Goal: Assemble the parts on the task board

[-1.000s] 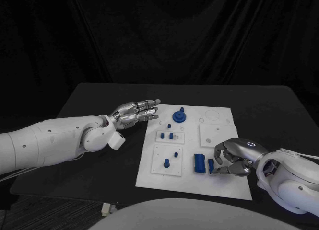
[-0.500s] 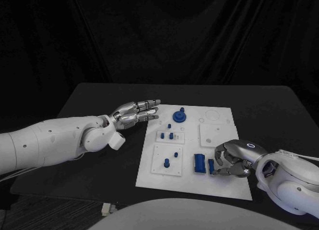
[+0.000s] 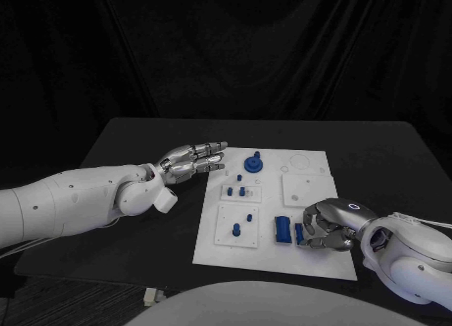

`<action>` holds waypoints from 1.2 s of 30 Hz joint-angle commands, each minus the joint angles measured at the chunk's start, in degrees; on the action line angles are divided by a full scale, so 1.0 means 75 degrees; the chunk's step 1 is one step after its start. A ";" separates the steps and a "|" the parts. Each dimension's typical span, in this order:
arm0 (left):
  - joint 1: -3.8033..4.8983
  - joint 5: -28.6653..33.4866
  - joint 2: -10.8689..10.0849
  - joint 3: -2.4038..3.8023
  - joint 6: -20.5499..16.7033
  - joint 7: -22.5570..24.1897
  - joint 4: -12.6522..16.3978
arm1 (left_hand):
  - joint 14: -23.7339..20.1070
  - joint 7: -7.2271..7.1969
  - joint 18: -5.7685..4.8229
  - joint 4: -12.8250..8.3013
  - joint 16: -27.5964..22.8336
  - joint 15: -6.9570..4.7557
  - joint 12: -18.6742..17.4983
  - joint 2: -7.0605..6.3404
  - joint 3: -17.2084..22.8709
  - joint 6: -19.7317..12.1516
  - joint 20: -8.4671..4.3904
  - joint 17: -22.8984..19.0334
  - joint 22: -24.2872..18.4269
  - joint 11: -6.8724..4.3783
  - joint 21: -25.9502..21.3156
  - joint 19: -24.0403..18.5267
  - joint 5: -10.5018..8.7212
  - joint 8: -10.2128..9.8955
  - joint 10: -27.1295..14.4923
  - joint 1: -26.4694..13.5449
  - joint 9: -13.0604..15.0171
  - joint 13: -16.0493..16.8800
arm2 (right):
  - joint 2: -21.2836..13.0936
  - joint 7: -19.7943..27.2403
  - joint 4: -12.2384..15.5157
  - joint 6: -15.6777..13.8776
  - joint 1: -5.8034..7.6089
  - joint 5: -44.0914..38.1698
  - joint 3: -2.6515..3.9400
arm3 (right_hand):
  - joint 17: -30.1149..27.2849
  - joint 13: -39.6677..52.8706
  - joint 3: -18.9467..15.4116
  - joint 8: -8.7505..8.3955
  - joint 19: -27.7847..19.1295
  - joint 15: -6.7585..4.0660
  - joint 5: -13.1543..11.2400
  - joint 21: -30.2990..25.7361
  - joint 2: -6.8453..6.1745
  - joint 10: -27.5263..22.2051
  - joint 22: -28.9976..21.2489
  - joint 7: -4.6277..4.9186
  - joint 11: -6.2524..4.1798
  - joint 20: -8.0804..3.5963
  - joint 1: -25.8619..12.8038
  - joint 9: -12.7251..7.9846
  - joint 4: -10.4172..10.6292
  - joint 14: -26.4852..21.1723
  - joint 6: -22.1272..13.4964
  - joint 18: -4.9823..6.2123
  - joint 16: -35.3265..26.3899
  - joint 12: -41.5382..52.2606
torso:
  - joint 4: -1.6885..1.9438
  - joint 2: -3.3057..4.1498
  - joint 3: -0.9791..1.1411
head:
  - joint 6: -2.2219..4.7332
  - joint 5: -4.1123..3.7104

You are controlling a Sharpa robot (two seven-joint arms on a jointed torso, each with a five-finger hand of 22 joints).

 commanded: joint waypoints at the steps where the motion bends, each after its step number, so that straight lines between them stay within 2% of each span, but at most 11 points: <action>1: -0.0018 0.0051 0.0016 0.0008 0.0052 0.0137 0.0010 | 0.0008 -0.0023 0.0064 -0.0055 0.0049 0.0043 0.0048 0.0060 -0.0010 -0.0036 -0.0001 0.0010 0.0002 0.0005 0.0036 0.0066 0.0016 0.0017 0.0000 0.0018 0.0008 0.0009 | 0.0022 -0.0228 -0.0035 -0.0040 -0.0007 -0.0066 0.0012 | 0.1038 0.2013 0.0085 0.0031 0.0367 -0.0078 0.0132 -0.0056 0.0014 0.0809 0.1723 -0.0021 -0.0059 -0.0071 0.0189 -0.0011 -0.0021 0.0620 -0.0057 -0.0023 0.0000 -0.0011 | -0.0004 0.0000 0.0001 | -0.0002 0.0018; 12: -0.0035 0.0051 0.0015 0.0008 0.0059 0.0128 0.0009 | 0.0007 -0.0020 0.0062 -0.0067 0.0049 0.0047 0.0049 0.0067 -0.0006 -0.0032 0.0000 0.0010 -0.0001 0.0009 0.0037 0.0066 0.0025 0.0018 0.0002 0.0015 0.0009 0.0010 | 0.0073 -0.0310 -0.0092 0.0080 -0.0010 -0.0023 0.0012 | 0.1017 0.2013 0.0141 0.0088 0.0348 -0.0084 0.0284 -0.0095 0.0166 0.0809 0.1711 -0.0026 -0.0059 -0.0075 0.0394 0.0007 -0.0064 0.0616 -0.0017 -0.0015 -0.0010 -0.0011 | 0.0004 0.0000 0.0001 | -0.0002 0.0008; 15: -0.0039 0.0051 0.0013 0.0008 0.0061 0.0126 0.0007 | 0.0007 -0.0020 0.0062 -0.0067 0.0049 0.0047 0.0049 0.0067 -0.0006 -0.0032 0.0000 0.0010 -0.0001 0.0009 0.0037 0.0066 0.0025 0.0018 0.0002 0.0015 0.0009 0.0010 | 0.0089 -0.0328 -0.0104 0.0112 -0.0012 0.0005 0.0012 | 0.1017 0.2013 0.0102 0.0153 0.0342 -0.0090 -0.0254 -0.0108 0.0290 0.0809 0.1707 -0.0031 -0.0061 -0.0082 0.0420 0.0036 -0.0064 0.0616 0.0037 -0.0012 -0.0012 -0.0011 | 0.0005 0.0001 0.0000 | -0.0002 0.0005; 16: -0.0041 0.0051 0.0013 0.0008 0.0062 0.0126 0.0007 | 0.0007 -0.0020 0.0062 -0.0067 0.0049 0.0047 0.0049 0.0067 -0.0006 -0.0032 0.0000 0.0010 -0.0001 0.0009 0.0037 0.0066 0.0025 0.0018 0.0002 0.0015 0.0009 0.0010 | 0.0094 -0.0334 -0.0107 0.0122 -0.0013 0.0011 0.0012 | 0.1018 0.2013 0.0063 0.0266 0.0336 -0.0096 -0.0800 -0.0118 0.0340 0.0809 0.1704 -0.0040 -0.0067 -0.0086 0.0438 0.0111 -0.0068 0.0616 0.0162 -0.0010 -0.0013 -0.0011 | 0.0004 0.0002 0.0000 | -0.0002 0.0005; 17: -0.0042 0.0051 0.0014 0.0008 0.0063 0.0126 0.0006 | 0.0007 -0.0020 0.0062 -0.0067 0.0049 0.0047 0.0049 0.0067 -0.0006 -0.0032 0.0000 0.0010 -0.0001 0.0009 0.0037 0.0066 0.0025 0.0018 0.0002 0.0015 0.0009 0.0010 | 0.0097 -0.0337 -0.0109 0.0130 -0.0014 0.0015 0.0012 | 0.1025 0.2013 0.0030 0.0297 0.0338 -0.0099 -0.1026 -0.0115 0.0336 0.0809 0.1705 -0.0043 -0.0063 -0.0087 0.0430 0.0132 -0.0057 0.0618 0.0187 -0.0011 -0.0011 -0.0011 | 0.0003 0.0001 0.0000 | -0.0002 0.0003; 18: -0.0043 0.0051 0.0014 0.0008 0.0065 0.0126 0.0005 | 0.0007 -0.0020 0.0062 -0.0067 0.0049 0.0047 0.0049 0.0067 -0.0006 -0.0032 0.0000 0.0010 -0.0001 0.0009 0.0037 0.0066 0.0025 0.0018 0.0002 0.0015 0.0009 0.0010 | 0.0099 -0.0338 -0.0111 0.0137 -0.0015 0.0018 0.0012 | 0.1017 0.2013 0.0003 0.0316 0.0336 -0.0098 -0.1095 -0.0119 0.0316 0.0809 0.1704 -0.0038 -0.0064 -0.0088 0.0409 0.0146 -0.0044 0.0616 0.0202 -0.0009 -0.0014 -0.0011 | 0.0003 0.0000 0.0000 | -0.0002 0.0004; 22: -0.0048 0.0051 0.0018 0.0008 0.0072 0.0127 0.0001 | 0.0008 -0.0016 0.0061 -0.0074 0.0050 0.0049 0.0050 0.0076 -0.0001 -0.0031 0.0000 0.0010 -0.0001 0.0013 0.0037 0.0066 0.0030 0.0018 0.0002 0.0014 0.0009 0.0010 | 0.0104 -0.0335 -0.0104 0.0173 -0.0019 0.0026 0.0012 | 0.1039 0.2013 -0.0215 0.0405 0.0330 -0.0106 -0.1155 -0.0127 -0.0014 0.0809 0.1702 -0.0041 -0.0069 -0.0098 0.0138 0.0202 0.0044 0.0620 0.0290 -0.0008 -0.0008 -0.0011 | -0.0001 -0.0003 0.0001 | -0.0002 0.0015; 23: -0.0050 0.0051 0.0018 0.0008 0.0073 0.0128 0.0001 | 0.0008 -0.0016 0.0061 -0.0074 0.0050 0.0049 0.0050 0.0076 -0.0001 -0.0031 0.0000 0.0010 -0.0001 0.0013 0.0037 0.0066 0.0030 0.0018 0.0002 0.0014 0.0009 0.0010 | 0.0100 -0.0329 -0.0098 0.0181 -0.0020 0.0027 0.0013 | 0.1047 0.2013 -0.0299 0.0420 0.0319 -0.0111 -0.1151 -0.0148 -0.0173 0.0809 0.1695 -0.0048 -0.0078 -0.0103 -0.0007 0.0207 0.0056 0.0621 0.0323 -0.0003 -0.0005 -0.0011 | -0.0001 -0.0003 0.0002 | -0.0002 0.0014; 25: -0.0052 0.0051 0.0017 0.0008 0.0074 0.0130 0.0002 | 0.0008 -0.0016 0.0061 -0.0074 0.0050 0.0049 0.0050 0.0076 -0.0001 -0.0031 0.0000 0.0010 -0.0001 0.0013 0.0037 0.0066 0.0030 0.0018 0.0002 0.0014 0.0009 0.0010 | 0.0088 -0.0314 -0.0080 0.0192 -0.0021 0.0029 0.0013 | 0.1059 0.2013 -0.0418 0.0429 0.0305 -0.0119 -0.1150 -0.0175 -0.0293 0.0809 0.1687 -0.0062 -0.0092 -0.0110 -0.0121 0.0207 0.0060 0.0623 0.0351 0.0003 -0.0001 -0.0011 | -0.0002 -0.0003 0.0002 | -0.0002 0.0014; 32: -0.0057 0.0051 -0.0002 0.0008 0.0062 0.0152 0.0003 | 0.0008 -0.0016 0.0061 -0.0074 0.0050 0.0049 0.0050 0.0076 -0.0001 -0.0031 0.0000 0.0010 -0.0001 0.0013 0.0037 0.0066 0.0030 0.0018 0.0002 0.0014 0.0009 0.0010 | -0.0024 -0.0217 0.0046 0.0129 -0.0022 0.0031 0.0013 | 0.1100 0.2013 -0.0986 0.0462 0.0298 -0.0145 -0.1147 -0.0187 -0.0368 0.0809 0.1683 -0.0091 -0.0128 -0.0135 -0.0237 0.0228 0.0062 0.0630 0.0391 0.0006 0.0011 -0.0011 | 0.0001 0.0000 0.0001 | -0.0002 0.0012; 36: -0.0060 0.0051 -0.0015 0.0008 0.0036 0.0240 0.0007 | 0.0009 -0.0014 0.0060 -0.0083 0.0051 0.0049 0.0051 0.0082 0.0003 -0.0024 0.0000 0.0010 0.0001 0.0015 0.0039 0.0069 0.0035 0.0019 0.0003 0.0015 0.0010 0.0010 | -0.0187 -0.0131 0.0195 -0.0012 -0.0018 0.0032 0.0015 | 0.1103 0.2013 -0.1192 0.0465 0.0293 -0.0152 -0.1147 -0.0196 -0.0321 0.0809 0.1680 -0.0097 -0.0139 -0.0142 -0.0268 0.0231 0.0062 0.0630 0.0384 0.0008 0.0012 -0.0011 | -0.0001 -0.0001 0.0000 | -0.0002 0.0017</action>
